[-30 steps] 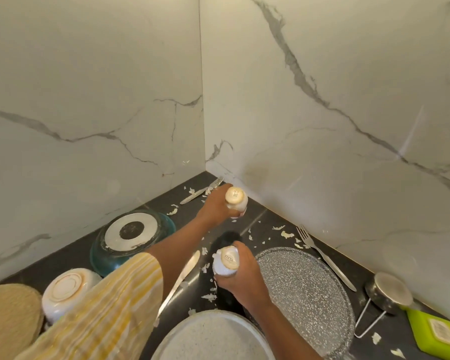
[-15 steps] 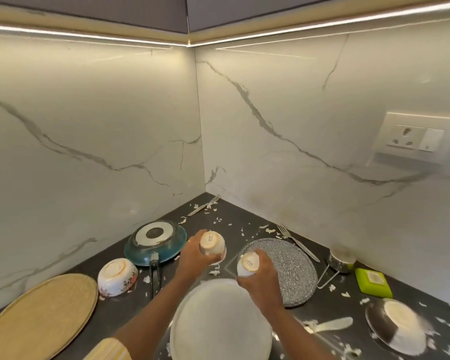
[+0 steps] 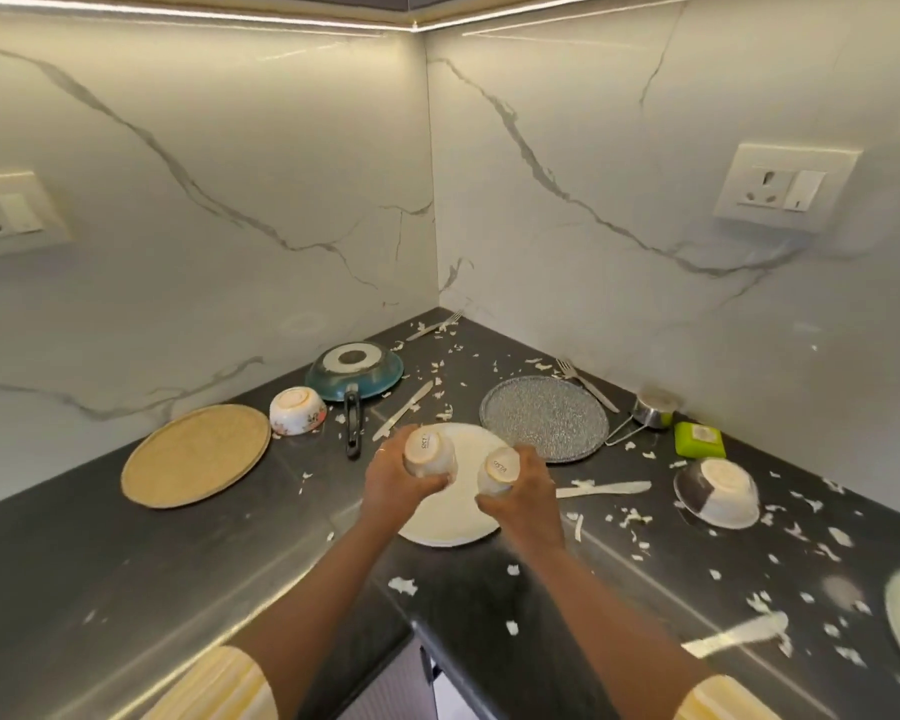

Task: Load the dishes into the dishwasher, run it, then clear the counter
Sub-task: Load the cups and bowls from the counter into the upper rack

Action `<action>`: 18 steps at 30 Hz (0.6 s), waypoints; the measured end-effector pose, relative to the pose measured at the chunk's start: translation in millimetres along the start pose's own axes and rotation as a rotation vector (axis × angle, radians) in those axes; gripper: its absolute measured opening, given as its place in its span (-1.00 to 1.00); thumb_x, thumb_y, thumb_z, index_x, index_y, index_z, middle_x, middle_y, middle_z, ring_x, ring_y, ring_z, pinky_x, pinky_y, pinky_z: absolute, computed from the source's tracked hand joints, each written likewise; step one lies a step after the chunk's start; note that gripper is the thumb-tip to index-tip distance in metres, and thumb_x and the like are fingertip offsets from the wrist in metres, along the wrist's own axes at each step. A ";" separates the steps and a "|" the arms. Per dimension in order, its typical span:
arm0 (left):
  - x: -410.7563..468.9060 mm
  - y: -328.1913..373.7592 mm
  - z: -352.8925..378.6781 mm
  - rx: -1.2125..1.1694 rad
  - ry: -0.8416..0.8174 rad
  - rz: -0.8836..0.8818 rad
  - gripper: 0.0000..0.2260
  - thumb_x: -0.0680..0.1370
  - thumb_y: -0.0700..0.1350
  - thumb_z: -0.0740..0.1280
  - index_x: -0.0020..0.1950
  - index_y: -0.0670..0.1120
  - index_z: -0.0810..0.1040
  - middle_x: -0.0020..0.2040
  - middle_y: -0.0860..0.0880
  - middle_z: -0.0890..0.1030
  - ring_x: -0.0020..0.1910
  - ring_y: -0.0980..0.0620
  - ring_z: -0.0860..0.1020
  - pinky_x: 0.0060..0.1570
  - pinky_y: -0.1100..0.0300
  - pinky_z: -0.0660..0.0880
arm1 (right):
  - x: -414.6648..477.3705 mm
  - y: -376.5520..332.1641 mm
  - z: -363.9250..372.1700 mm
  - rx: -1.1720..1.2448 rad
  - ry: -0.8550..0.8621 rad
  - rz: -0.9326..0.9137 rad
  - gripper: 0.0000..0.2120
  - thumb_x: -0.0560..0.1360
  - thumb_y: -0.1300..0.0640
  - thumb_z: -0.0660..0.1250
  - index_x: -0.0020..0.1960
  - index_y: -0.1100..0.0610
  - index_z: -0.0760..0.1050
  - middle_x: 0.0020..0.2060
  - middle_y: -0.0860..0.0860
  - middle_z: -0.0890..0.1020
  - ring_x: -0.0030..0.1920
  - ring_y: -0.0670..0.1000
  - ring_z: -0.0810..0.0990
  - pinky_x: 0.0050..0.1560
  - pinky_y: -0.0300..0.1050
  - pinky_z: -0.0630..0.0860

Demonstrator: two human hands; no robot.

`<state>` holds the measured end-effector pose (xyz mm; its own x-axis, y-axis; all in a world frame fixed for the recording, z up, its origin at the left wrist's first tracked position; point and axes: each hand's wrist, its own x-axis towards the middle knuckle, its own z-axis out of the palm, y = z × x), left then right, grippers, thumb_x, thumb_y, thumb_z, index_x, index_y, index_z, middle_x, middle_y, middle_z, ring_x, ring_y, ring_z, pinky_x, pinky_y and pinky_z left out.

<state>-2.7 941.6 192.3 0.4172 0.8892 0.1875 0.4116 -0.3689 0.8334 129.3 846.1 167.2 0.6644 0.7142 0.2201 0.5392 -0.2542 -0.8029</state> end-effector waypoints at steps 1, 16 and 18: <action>-7.4 -1.1 -4.6 0.001 0.000 -0.004 -0.46 0.24 -0.12 0.58 0.16 0.04 0.47 0.00 0.13 0.55 0.01 0.10 0.50 -0.01 0.24 0.36 | -9.8 -1.6 -0.2 -0.008 -0.008 -0.009 -0.29 0.19 0.23 0.51 0.29 0.23 0.34 0.14 0.12 0.49 0.14 0.12 0.46 0.13 -0.13 0.37; -151.3 -27.0 -69.3 0.053 -0.197 0.172 -0.47 0.21 -0.04 0.59 0.11 0.10 0.46 -0.08 0.30 0.49 -0.09 0.33 0.44 -0.11 0.51 0.33 | -186.6 -36.8 15.8 0.052 0.119 0.021 -0.40 0.17 0.17 0.59 0.14 0.17 0.43 -0.03 0.04 0.55 -0.02 0.01 0.51 -0.03 -0.12 0.49; -177.8 -35.7 -70.1 0.022 -0.238 0.195 -0.46 0.20 -0.13 0.59 0.09 0.11 0.47 -0.06 0.27 0.54 -0.08 0.34 0.47 -0.07 0.51 0.35 | -222.8 -31.5 14.1 0.047 0.129 0.066 -0.44 0.18 0.22 0.56 0.12 0.12 0.43 -0.04 0.03 0.54 -0.04 0.03 0.52 -0.05 -0.11 0.50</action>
<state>-148.3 815.6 165.6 0.6669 0.7139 0.2136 0.3217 -0.5344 0.7816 -43.0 704.2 135.7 0.7603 0.6065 0.2328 0.4693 -0.2650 -0.8423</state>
